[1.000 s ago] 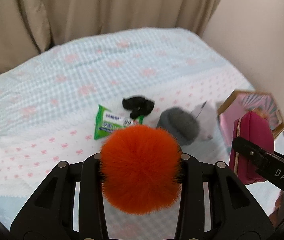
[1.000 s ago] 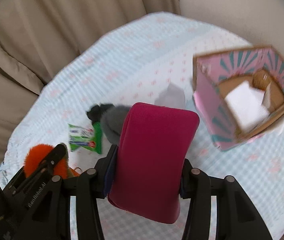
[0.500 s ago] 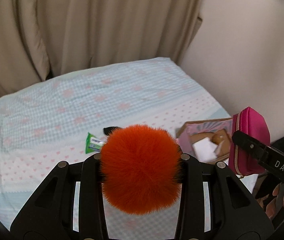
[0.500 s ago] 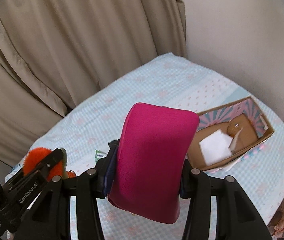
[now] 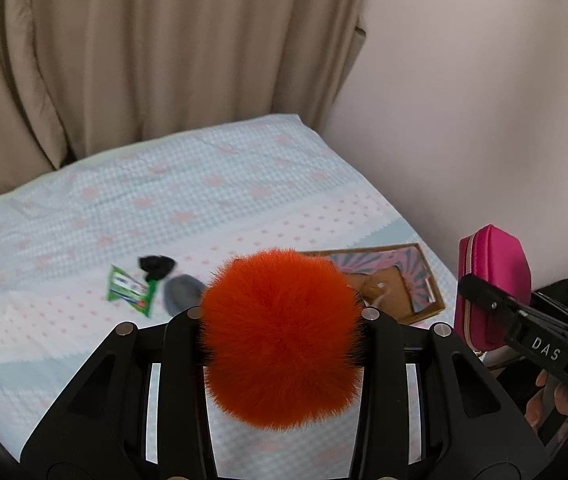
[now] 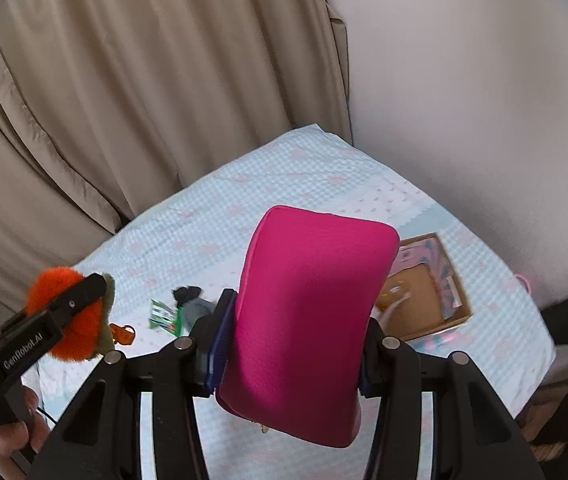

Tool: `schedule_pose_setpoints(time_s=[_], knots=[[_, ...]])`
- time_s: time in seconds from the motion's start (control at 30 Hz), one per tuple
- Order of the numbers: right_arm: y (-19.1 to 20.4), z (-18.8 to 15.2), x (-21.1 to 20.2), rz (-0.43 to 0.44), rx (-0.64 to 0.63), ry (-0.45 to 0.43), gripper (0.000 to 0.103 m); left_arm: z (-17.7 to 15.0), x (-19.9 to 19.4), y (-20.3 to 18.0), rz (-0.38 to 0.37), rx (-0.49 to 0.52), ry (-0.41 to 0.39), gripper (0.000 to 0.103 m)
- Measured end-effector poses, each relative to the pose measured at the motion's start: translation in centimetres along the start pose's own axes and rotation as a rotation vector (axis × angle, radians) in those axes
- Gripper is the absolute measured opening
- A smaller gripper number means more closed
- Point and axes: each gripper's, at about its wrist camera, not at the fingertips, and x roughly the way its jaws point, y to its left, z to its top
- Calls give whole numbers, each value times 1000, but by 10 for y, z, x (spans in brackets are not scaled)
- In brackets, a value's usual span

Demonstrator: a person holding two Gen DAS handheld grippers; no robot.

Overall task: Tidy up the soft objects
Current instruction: 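Carry the orange pompom and magenta pouch into the box and open both tools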

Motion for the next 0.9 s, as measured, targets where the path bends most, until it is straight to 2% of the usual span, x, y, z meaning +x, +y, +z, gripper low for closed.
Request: schedule_pose_setpoints(time_s=[0.3,0.47,0.7,0.9], knots=[[-89,12,35,16,-55,100,45,-10,82,-94,9,3,102,33],[-129,25,71,31,-90,147,45,-14,142,-124,20,-11,165,33],[-164,31,135,59,-142,228,45,-22,226,-132,61,-47,255,33],[-177,17,182,79,-189,290,45,-33,280,-121,98,-64,331,33]])
